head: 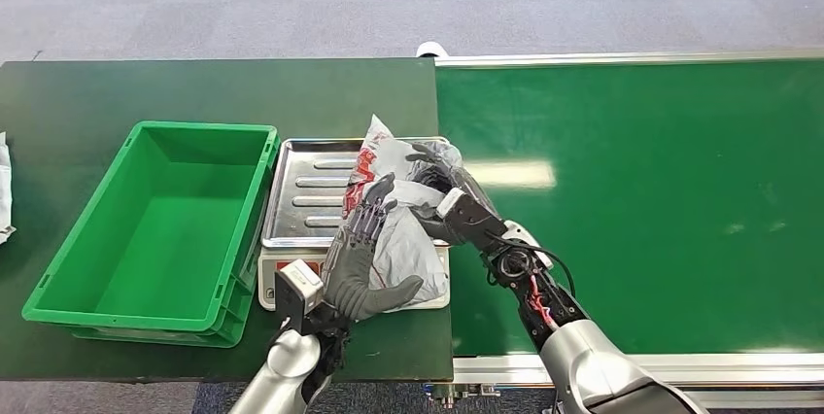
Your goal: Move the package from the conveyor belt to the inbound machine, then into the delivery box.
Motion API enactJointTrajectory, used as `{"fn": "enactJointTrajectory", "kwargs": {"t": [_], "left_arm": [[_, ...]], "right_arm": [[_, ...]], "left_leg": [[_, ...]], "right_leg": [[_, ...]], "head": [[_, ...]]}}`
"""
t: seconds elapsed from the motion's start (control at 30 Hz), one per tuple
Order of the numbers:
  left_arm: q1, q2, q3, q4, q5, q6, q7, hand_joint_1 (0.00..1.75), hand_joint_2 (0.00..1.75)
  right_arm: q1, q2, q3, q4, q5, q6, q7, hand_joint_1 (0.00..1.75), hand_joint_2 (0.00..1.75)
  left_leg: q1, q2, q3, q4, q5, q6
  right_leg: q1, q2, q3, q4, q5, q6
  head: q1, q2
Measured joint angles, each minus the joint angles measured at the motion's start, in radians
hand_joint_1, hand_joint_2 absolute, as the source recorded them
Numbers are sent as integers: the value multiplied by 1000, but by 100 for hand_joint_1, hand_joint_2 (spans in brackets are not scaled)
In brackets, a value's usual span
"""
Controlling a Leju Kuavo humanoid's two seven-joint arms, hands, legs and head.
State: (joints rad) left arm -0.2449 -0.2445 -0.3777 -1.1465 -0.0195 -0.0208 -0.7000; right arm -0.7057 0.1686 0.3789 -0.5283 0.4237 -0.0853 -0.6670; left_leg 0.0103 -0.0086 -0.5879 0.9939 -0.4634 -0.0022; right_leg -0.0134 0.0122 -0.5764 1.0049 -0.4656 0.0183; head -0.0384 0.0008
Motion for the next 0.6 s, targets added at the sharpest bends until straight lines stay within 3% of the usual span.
{"fn": "enactJointTrajectory", "kwargs": {"t": [0.3, 0.6], "left_arm": [[0, 0, 1, 4, 0, 4, 0, 0, 175], [2, 3, 7, 4, 3, 18, 0, 0, 175]], "right_arm": [[85, -16, -100, -93, -144, 57, -28, 0, 175], [216, -29, -166, -363, -214, 54, -10, 0, 175]], "left_leg": [[0, 0, 0, 0, 0, 0], [0, -1, -1, 0, 0, 0]], "right_leg": [[0, 0, 0, 0, 0, 0], [0, -1, 0, 0, 0, 0]], "head": [[0, 0], [0, 0]]}}
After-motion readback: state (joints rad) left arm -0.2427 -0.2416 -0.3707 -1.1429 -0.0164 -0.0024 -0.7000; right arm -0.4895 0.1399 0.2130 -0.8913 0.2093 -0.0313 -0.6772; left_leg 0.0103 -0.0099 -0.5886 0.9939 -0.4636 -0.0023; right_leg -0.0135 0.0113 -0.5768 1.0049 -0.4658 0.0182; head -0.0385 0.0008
